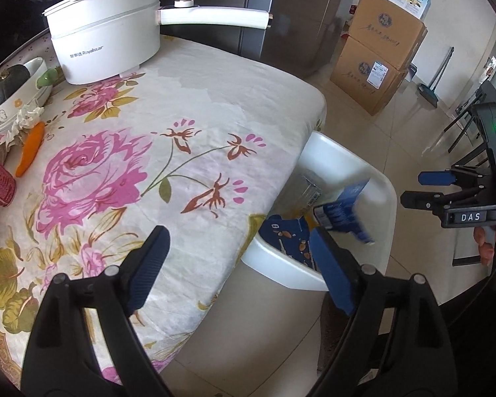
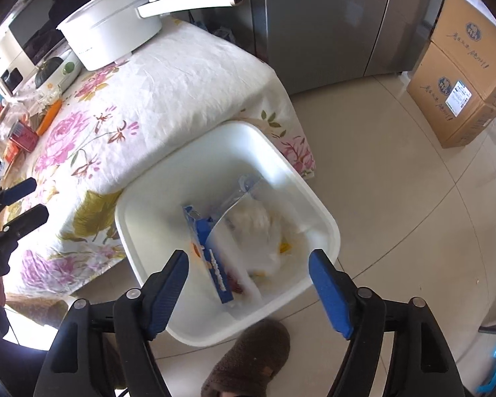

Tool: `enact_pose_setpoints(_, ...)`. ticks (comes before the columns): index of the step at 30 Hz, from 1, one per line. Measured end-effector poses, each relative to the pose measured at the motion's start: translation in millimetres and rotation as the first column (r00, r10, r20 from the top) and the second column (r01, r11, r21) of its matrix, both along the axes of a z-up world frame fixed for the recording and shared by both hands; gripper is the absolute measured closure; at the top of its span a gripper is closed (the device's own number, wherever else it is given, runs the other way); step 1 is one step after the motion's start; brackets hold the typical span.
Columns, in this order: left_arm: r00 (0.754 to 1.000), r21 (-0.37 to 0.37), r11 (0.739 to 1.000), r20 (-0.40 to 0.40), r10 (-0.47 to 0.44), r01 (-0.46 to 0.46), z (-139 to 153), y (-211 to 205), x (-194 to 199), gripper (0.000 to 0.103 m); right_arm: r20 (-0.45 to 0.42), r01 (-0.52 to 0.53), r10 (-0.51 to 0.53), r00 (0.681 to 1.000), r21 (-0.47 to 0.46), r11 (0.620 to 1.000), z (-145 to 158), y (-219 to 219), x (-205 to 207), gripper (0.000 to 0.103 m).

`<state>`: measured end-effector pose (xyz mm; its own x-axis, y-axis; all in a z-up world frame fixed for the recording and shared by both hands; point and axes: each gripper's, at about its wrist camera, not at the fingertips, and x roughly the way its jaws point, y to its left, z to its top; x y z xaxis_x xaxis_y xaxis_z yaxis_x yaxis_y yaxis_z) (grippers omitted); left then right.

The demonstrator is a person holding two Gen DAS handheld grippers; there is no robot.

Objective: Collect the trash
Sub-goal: 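Lower the snack box into the white bin and open the right tool, then move both tools back over the table toward the carton and red can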

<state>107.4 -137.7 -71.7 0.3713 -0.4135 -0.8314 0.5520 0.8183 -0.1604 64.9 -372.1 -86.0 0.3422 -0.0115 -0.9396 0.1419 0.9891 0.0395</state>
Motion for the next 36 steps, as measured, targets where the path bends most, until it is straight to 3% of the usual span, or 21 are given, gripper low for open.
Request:
enact_pose_setpoints(12, 0.998, -0.005, 0.998, 0.011, 0.059, -0.059, 5, 31, 4, 0.016, 0.004, -0.027, 0.027, 1.000, -0.009, 1.000, 4, 18, 9, 0.024)
enact_pose_setpoints(24, 0.990, -0.010, 0.990, 0.032, 0.138, -0.138, 12, 76, 5, 0.015, 0.044, -0.107, 0.108, 0.993, -0.012, 0.994, 14, 73, 35, 0.023)
enact_pose_setpoints(29, 0.973, 0.011, 0.974, 0.066, 0.223, -0.225, 13, 110, 9, 0.002, 0.059, -0.139, 0.139, 0.989, -0.010, 0.990, 16, 100, 47, 0.022)
enact_pose_setpoints(36, 0.928, 0.027, 0.932, 0.107, 0.357, -0.361, 10, 171, 16, 0.001, 0.078, -0.190, 0.190, 0.979, -0.009, 0.982, 17, 144, 66, 0.020)
